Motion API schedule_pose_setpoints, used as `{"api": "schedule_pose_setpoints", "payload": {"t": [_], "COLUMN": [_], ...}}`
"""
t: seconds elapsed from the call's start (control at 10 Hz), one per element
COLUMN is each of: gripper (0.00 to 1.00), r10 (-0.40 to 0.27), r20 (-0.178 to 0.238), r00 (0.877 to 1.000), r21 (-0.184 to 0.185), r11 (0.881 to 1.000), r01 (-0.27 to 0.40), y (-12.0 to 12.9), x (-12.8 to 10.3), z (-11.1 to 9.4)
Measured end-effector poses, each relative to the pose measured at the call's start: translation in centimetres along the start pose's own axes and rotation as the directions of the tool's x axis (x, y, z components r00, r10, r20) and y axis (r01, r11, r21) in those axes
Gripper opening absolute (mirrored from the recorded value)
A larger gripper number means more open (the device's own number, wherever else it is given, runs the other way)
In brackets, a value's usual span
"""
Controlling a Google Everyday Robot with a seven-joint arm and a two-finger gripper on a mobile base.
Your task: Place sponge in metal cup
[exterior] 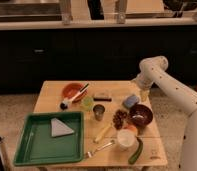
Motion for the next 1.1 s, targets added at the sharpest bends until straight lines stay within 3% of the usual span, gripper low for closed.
{"api": "schedule_pose_setpoints", "payload": {"t": [0.6,1.1], "gripper": [0.80,0.80], "r10": [-0.001,-0.006], "r20": [0.045,0.109], "r00": [0.999,0.994], "r21": [-0.003,-0.066], "r11": [1.000,0.998], "r01": [0.002,0.013], "y": [-1.4,-0.7], "x": [1.2,1.4], "z": [2.8,6.1]}}
